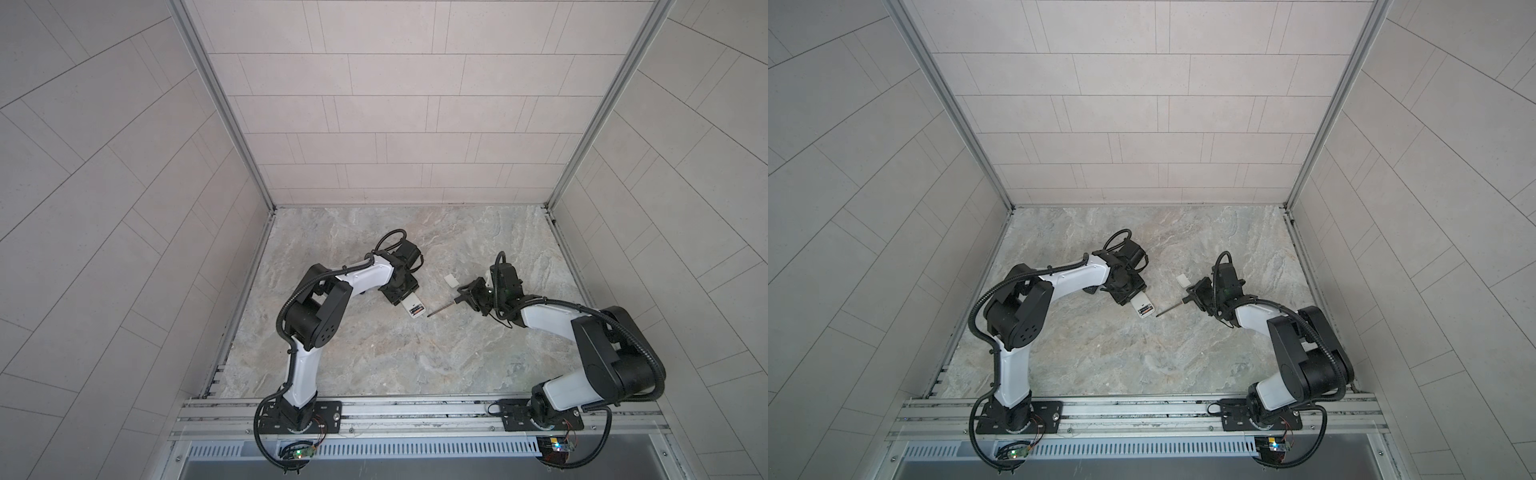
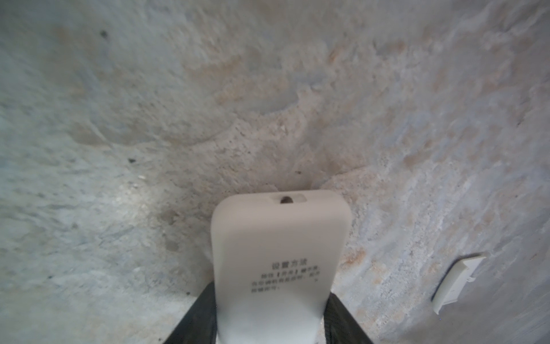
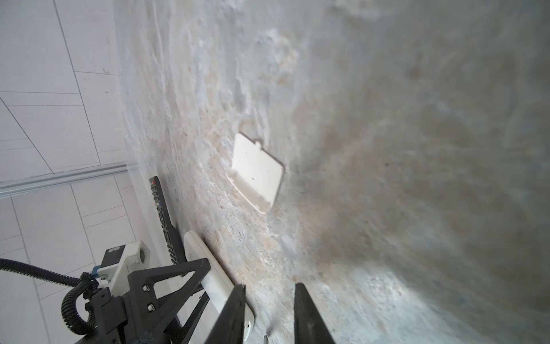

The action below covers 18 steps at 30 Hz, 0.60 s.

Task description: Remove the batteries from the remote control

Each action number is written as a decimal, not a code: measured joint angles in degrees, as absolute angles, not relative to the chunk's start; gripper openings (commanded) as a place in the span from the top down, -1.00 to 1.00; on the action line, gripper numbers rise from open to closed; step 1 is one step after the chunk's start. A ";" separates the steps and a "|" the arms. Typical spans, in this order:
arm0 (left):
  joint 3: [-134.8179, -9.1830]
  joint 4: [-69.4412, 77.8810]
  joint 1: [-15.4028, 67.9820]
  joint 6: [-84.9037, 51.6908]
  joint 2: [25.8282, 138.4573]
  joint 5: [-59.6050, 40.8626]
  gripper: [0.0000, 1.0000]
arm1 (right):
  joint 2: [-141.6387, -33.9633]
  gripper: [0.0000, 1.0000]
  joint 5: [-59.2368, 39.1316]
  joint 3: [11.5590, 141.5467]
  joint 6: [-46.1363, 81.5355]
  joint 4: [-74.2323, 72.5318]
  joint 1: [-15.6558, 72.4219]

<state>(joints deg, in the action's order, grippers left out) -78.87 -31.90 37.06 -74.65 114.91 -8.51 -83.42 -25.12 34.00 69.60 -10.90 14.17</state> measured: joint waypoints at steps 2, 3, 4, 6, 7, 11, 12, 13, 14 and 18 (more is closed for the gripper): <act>-78.39 -31.35 37.12 -75.05 114.61 -8.36 0.24 | -81.01 1.00 -22.98 35.79 67.42 -8.16 14.96; -78.11 -31.05 37.17 -75.18 114.39 -8.14 0.24 | -79.53 1.00 -21.78 36.75 66.19 -6.94 15.40; -77.73 -30.63 37.23 -75.26 114.15 -7.84 0.24 | -78.26 1.00 -20.80 37.47 65.17 -6.09 15.64; -76.82 -29.54 37.32 -75.46 113.62 -7.44 0.24 | -76.27 1.00 -19.27 38.37 63.57 -5.26 16.01; -76.25 -28.82 37.39 -75.53 113.27 -7.18 0.24 | -75.68 1.00 -18.65 38.63 62.92 -4.93 16.08; -74.78 -25.43 37.54 -75.68 112.68 -7.18 0.23 | -75.90 1.00 -16.80 40.12 60.34 -2.68 16.19; -74.39 -23.86 37.54 -75.68 112.60 -7.27 0.23 | -76.31 1.00 -16.38 40.99 59.61 -1.67 16.25; -74.08 -22.61 37.58 -75.68 112.57 -7.31 0.23 | -76.90 1.00 -16.05 42.11 58.70 -0.80 16.45; -73.82 -21.41 37.63 -75.66 112.57 -7.33 0.23 | -77.45 1.00 -15.92 43.35 57.80 -0.01 16.67; -73.58 -18.20 37.65 -75.33 112.55 -7.27 0.24 | -79.35 1.00 -15.11 48.45 54.46 1.83 17.89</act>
